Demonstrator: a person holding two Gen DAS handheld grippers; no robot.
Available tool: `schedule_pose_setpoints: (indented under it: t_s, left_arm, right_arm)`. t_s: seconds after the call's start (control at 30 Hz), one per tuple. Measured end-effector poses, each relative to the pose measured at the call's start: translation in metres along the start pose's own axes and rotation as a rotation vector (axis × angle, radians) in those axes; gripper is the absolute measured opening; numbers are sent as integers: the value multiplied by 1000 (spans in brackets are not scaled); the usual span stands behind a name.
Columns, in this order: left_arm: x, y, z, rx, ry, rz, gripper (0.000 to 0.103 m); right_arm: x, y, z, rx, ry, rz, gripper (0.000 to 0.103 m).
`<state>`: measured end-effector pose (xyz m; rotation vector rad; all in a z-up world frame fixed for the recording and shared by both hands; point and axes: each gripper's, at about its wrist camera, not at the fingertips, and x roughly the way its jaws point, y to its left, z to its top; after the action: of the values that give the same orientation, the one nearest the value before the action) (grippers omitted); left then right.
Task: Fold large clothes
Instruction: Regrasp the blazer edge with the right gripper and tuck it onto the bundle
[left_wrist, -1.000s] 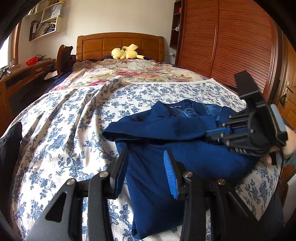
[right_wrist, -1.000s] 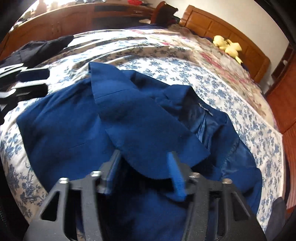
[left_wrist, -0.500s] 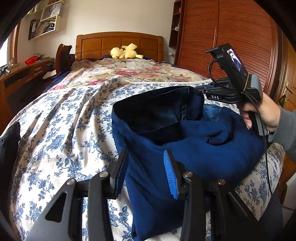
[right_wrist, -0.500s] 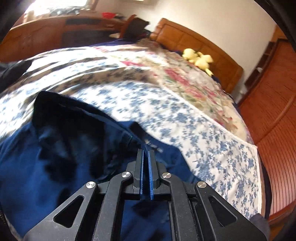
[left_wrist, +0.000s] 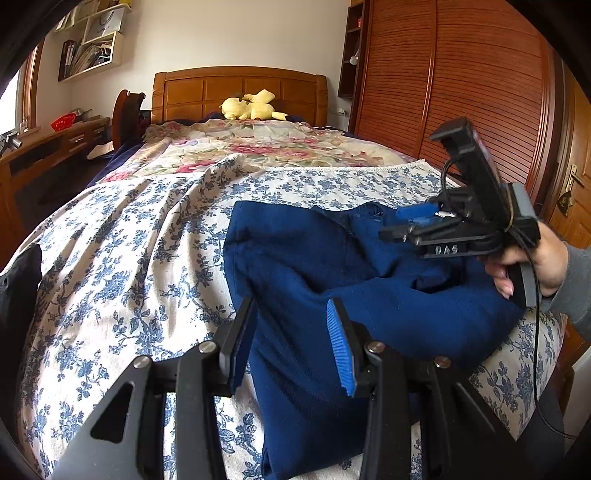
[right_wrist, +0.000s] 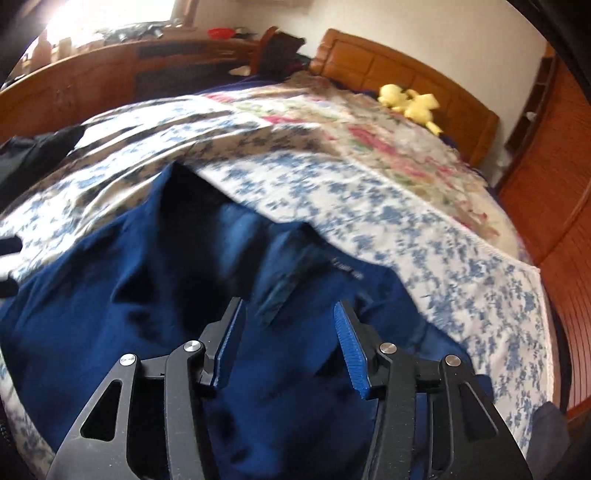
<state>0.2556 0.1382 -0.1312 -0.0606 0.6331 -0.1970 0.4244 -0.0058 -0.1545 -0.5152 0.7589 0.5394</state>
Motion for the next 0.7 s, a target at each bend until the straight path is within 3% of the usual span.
schedule_pose_setpoints:
  t_s: [0.2, 0.5, 0.7]
  left_arm:
    - [0, 0, 0, 5, 6, 1, 38]
    - [0, -3, -2, 8, 9, -1, 38]
    - [1, -3, -1, 10, 12, 0, 38]
  right_arm:
    - [27, 5, -8, 6, 97, 24, 51]
    - [48, -15, -3, 28, 124, -11, 51]
    - [74, -32, 1, 89, 172, 61, 51]
